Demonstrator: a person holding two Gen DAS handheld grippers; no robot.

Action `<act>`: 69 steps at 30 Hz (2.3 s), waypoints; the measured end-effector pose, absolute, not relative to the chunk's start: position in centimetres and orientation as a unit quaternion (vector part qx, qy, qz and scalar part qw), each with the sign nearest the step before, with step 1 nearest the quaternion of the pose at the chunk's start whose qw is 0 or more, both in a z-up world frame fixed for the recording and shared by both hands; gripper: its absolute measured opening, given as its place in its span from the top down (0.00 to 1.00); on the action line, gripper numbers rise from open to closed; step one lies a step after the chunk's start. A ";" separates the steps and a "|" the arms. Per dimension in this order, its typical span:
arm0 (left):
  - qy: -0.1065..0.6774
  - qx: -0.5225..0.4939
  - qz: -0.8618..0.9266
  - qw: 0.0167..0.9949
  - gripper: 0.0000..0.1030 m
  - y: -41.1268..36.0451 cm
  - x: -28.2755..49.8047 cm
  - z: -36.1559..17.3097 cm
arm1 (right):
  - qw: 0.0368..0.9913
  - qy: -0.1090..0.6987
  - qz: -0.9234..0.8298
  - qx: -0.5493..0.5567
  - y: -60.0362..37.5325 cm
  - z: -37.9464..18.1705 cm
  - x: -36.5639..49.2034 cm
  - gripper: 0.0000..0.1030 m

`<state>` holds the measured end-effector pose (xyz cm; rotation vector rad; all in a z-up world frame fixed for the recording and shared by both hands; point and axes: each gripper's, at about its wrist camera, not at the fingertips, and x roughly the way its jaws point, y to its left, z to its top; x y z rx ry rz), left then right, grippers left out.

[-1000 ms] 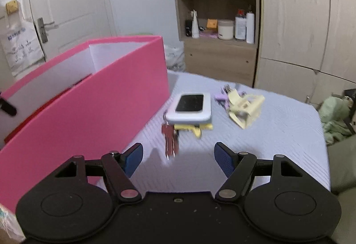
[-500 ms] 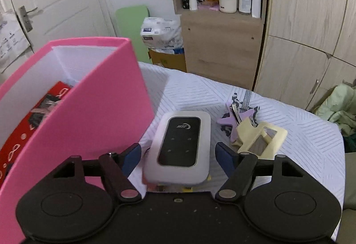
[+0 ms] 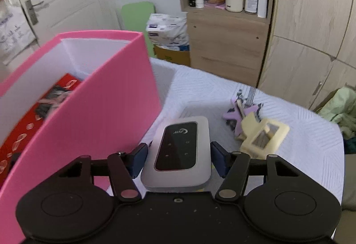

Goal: Organize rigid objects
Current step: 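Grasp the white pocket router with the right gripper, then carry the white pocket router into the pink box and release it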

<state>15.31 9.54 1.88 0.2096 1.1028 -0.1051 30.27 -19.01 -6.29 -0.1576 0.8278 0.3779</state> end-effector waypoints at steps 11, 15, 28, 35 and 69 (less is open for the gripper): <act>0.522 0.102 -0.049 0.846 0.95 9.5 15.2 2.0 | 0.897 0.391 0.181 -0.094 -20.0 -5.8 24.0 0.38; 0.521 0.100 -0.049 0.846 0.95 9.4 15.1 1.9 | 0.894 0.399 0.185 -0.087 -20.7 -6.5 22.3 0.38; 0.522 0.102 -0.044 0.846 0.95 9.3 15.0 1.9 | 0.894 0.399 0.155 -0.131 -19.9 -8.5 21.6 0.31; 0.522 0.105 -0.039 0.845 0.95 9.2 15.0 1.8 | 0.895 0.386 0.153 -0.164 -18.9 -8.2 21.8 0.36; 0.509 0.116 -0.044 0.852 0.95 9.2 14.8 1.7 | 0.783 0.466 0.347 0.223 -10.2 -3.2 28.7 0.36</act>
